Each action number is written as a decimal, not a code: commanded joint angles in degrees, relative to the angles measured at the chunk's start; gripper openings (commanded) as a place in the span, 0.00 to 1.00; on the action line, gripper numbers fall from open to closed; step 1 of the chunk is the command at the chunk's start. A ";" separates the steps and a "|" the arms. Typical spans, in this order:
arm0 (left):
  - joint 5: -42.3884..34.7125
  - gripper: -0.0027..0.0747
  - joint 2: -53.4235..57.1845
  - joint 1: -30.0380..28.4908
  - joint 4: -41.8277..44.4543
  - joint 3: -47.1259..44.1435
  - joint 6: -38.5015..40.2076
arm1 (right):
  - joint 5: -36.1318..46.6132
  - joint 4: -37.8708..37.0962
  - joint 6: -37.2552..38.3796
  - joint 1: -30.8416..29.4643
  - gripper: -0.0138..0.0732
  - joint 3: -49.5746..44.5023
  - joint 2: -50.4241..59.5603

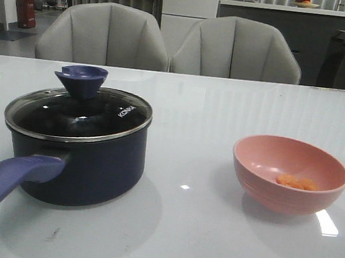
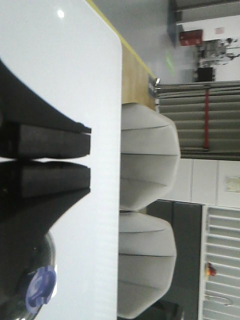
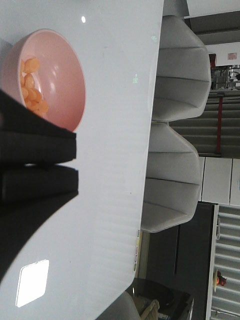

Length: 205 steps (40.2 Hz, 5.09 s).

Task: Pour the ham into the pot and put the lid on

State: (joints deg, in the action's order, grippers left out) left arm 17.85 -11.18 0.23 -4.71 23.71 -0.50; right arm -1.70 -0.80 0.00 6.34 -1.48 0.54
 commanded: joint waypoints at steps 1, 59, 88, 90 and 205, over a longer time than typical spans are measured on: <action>2.16 0.18 -4.39 0.02 -0.63 5.40 0.50 | 4.80 -0.61 0.00 -0.28 0.33 -0.60 1.08; 8.85 0.72 -12.82 0.02 -2.27 6.60 0.50 | 4.80 -0.61 0.00 -0.28 0.33 -0.60 1.08; 32.97 0.79 -48.19 4.69 -8.70 35.26 0.50 | 4.80 -0.61 0.00 -0.28 0.33 -0.60 1.08; 32.97 0.79 -50.31 6.68 -8.46 36.57 1.73 | 4.80 -0.61 0.00 -0.28 0.33 -0.60 1.08; 55.93 0.29 -95.97 28.48 6.35 75.86 25.48 | 4.80 -0.61 0.00 -0.28 0.33 -0.60 1.13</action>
State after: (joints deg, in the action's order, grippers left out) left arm 70.42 -109.80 28.52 1.18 96.10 24.88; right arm -1.70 -0.84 0.00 6.34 -1.48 0.54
